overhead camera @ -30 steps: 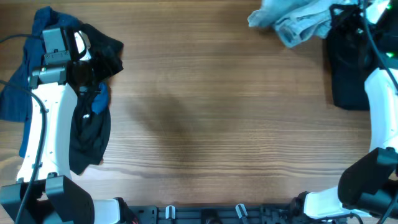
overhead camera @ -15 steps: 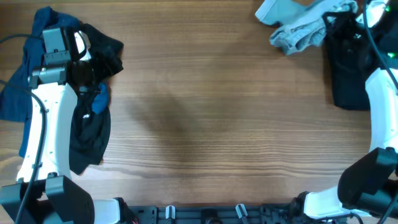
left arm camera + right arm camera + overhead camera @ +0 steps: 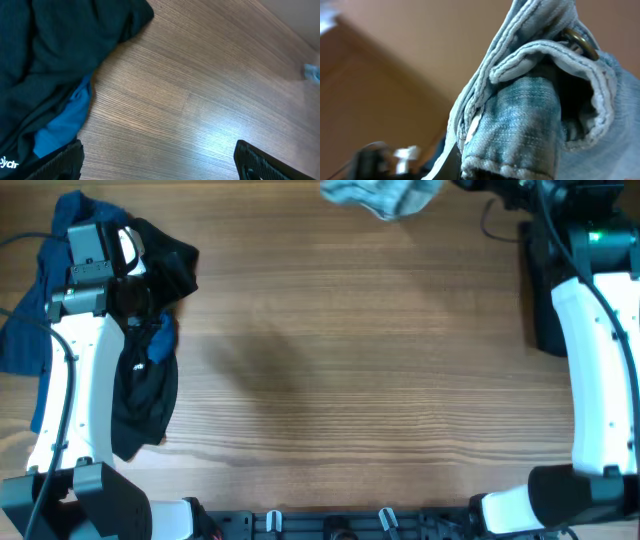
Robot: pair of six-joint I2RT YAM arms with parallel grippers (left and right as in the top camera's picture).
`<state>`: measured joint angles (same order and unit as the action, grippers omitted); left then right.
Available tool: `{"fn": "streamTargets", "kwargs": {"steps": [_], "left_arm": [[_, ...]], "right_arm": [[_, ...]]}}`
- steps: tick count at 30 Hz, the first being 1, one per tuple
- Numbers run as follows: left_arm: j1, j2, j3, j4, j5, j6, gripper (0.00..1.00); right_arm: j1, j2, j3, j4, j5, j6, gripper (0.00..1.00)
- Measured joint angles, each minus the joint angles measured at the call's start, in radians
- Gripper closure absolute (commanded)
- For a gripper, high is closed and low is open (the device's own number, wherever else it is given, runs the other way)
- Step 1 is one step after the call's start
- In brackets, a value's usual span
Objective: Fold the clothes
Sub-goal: 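Lift the light-blue jeans with the right gripper and drag them leftward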
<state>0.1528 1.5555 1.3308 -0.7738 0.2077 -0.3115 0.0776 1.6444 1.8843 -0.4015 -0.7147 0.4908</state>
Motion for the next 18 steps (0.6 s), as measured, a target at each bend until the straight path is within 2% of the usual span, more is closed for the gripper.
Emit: {"fn": "streamTargets", "kwargs": {"steps": [7,14,18], "left_arm": [[0.0,0.0,0.0,0.0,0.0,0.0,0.04],[0.0,0.0,0.0,-0.001,0.0,0.0,0.04],[0.0,0.0,0.0,-0.002,0.0,0.0,0.03]], "right_arm": [[0.089,-0.027,0.132,0.0,-0.081,0.039,0.96],[0.126,-0.029,0.142,-0.012,-0.224,0.084,0.96],[0.11,-0.029,0.147,-0.136,-0.257,0.063,0.96]]}}
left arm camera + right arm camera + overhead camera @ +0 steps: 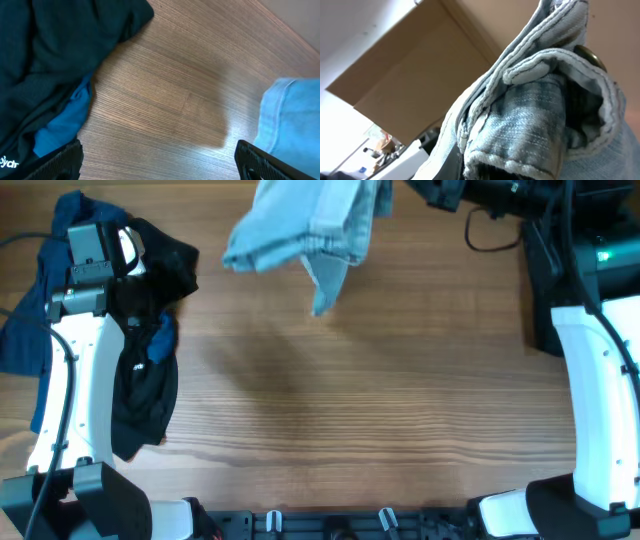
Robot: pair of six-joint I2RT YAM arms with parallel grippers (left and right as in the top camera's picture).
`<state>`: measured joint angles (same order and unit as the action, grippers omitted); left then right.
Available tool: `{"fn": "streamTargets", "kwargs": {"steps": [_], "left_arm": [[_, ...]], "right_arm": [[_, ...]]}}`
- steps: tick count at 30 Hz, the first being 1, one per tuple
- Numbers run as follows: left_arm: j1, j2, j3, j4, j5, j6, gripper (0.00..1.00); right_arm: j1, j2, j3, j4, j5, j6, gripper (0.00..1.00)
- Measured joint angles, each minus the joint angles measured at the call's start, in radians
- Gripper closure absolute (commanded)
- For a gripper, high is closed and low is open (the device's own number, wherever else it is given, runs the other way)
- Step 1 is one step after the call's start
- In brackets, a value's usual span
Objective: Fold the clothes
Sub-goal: 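Lift the light-blue jeans with the right gripper and drag them leftward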
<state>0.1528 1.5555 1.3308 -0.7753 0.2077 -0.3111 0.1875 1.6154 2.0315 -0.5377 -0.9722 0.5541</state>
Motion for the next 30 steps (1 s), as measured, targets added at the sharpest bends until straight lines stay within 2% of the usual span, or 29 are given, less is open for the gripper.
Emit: {"fn": "streamTargets", "kwargs": {"steps": [6,13,20,25,30], "left_arm": [[0.0,0.0,0.0,0.003,0.0,0.0,0.03],[0.005,0.0,0.0,0.013,0.0,0.0,0.02],[0.028,0.0,0.0,0.012,0.0,0.0,0.02],[0.032,0.0,0.0,0.012,0.0,0.0,0.02],[0.034,0.0,0.0,0.013,0.0,0.0,0.02]], "right_arm": [[-0.002,0.009,0.0,-0.019,-0.016,-0.026,0.96],[0.134,0.026,0.0,0.09,-0.016,-0.032,0.96],[0.196,0.026,0.0,0.106,-0.015,-0.029,0.96],[0.15,0.034,0.005,-0.06,0.043,-0.101,0.96],[0.074,0.115,0.008,-0.262,0.197,-0.275,0.96]]}}
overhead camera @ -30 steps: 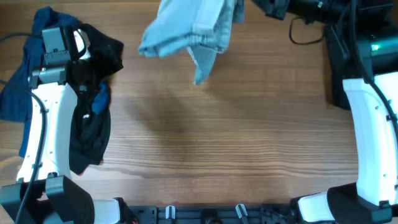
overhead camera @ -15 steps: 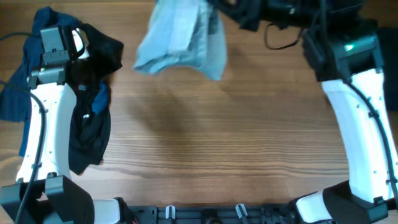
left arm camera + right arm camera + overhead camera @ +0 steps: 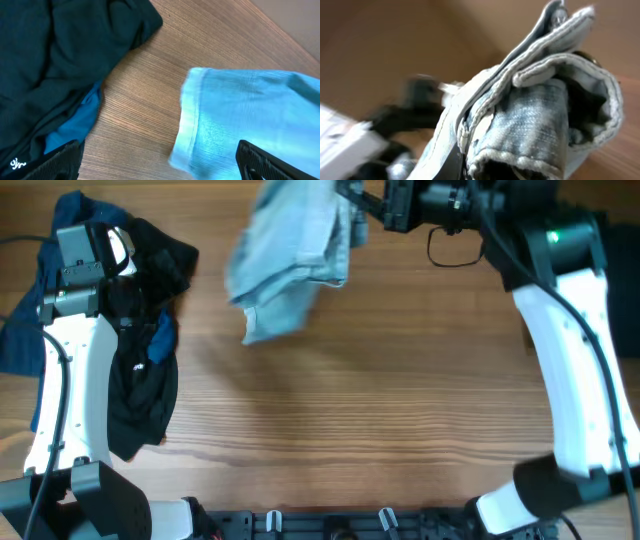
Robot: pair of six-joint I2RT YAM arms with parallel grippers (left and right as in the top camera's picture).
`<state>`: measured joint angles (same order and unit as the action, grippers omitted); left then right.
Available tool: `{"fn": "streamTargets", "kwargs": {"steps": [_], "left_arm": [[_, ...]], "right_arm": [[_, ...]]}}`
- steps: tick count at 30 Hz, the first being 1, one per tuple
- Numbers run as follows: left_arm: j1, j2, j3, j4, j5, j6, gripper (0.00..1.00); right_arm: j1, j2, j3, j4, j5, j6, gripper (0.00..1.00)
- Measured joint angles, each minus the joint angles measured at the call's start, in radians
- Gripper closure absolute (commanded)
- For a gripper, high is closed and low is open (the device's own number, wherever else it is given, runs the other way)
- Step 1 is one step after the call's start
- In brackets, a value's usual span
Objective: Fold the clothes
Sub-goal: 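Lift the light-blue jeans with the right gripper and drag them leftward, then lay the jeans flat at top center with the right gripper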
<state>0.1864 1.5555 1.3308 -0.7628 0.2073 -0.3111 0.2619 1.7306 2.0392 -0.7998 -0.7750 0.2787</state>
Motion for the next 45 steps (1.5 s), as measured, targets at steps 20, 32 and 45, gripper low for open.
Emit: {"fn": "streamTargets", "kwargs": {"steps": [20,32,45], "left_arm": [[-0.014,0.0,0.0,-0.016,0.004,0.0,0.03],[-0.119,0.0,0.0,-0.015,0.006,0.0,0.03],[-0.197,0.042,0.0,0.082,0.022,0.0,0.0]], "right_arm": [[-0.307,0.367,-0.003,-0.228,0.283,-0.494,0.96],[-0.503,0.368,-0.003,-0.111,0.417,-0.549,0.01],[-0.485,0.367,-0.002,-0.187,0.357,-0.428,0.0]]}}
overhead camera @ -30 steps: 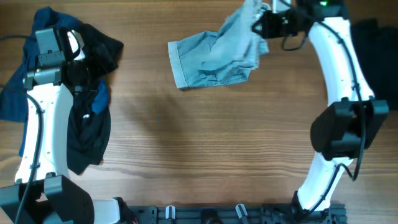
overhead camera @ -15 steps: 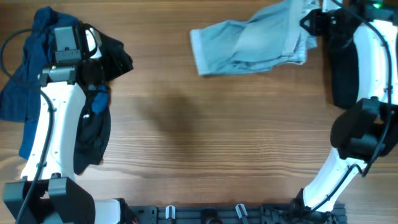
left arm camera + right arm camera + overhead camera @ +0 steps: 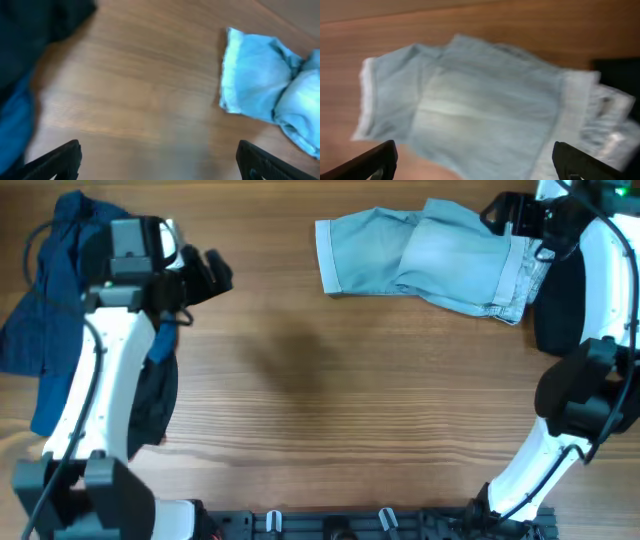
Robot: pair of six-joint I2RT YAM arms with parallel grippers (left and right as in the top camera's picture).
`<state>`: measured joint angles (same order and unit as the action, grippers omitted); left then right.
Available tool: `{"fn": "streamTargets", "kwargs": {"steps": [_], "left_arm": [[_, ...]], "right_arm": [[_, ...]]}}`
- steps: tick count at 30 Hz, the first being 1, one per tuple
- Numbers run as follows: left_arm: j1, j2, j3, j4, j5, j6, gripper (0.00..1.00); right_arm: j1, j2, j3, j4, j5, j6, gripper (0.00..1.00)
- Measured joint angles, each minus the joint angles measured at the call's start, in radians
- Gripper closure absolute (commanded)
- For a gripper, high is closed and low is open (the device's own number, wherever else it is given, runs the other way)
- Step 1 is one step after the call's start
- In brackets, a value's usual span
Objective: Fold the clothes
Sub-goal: 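Lay the jeans flat at top center with the right gripper, then reach the left gripper to the jeans' left hem and grasp it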
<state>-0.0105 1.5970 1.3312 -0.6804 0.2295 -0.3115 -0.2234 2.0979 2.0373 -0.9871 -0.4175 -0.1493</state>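
Light blue denim shorts [image 3: 430,255] lie spread flat on the wooden table at the back right, leg hem to the left and waistband to the right. The right wrist view looks down on the shorts [image 3: 485,110]. My right gripper [image 3: 497,215] hovers above the waistband end, open, nothing between its fingers [image 3: 370,160]. My left gripper [image 3: 213,275] is open over bare wood at the back left, with the shorts [image 3: 260,95] off to its right. Its fingertips [image 3: 62,157] show only at the frame's bottom corners.
A pile of dark blue and black clothes [image 3: 50,300] lies along the left side, partly under my left arm. A black object [image 3: 555,300] stands at the right edge beside the waistband. The table [image 3: 350,410] shows bare wood across its middle and front.
The shorts hung from my shut right gripper over the back middle; now they lie flat at the back right and that gripper is open above them. My left gripper has moved right, off the pile.
At first my right gripper was shut on the bunched shorts at the back edge, and my left hung open over the dark pile. Then the shorts dangled unfolded over the back middle, then further left. Now they lie spread on the table, let go.
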Motion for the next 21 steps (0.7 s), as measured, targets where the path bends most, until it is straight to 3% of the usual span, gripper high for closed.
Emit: {"fn": "streamTargets", "kwargs": {"steps": [13,21], "left_arm": [[-0.137,0.424,0.003,0.449,0.232,-0.064,0.01],[-0.231,0.477,0.003,0.611,0.304,-0.09,0.0]], "right_arm": [[0.136,0.0,0.0,-0.088,-0.053,0.049,0.0],[0.126,0.0,0.0,-0.109,-0.053,0.06,0.0]]}}
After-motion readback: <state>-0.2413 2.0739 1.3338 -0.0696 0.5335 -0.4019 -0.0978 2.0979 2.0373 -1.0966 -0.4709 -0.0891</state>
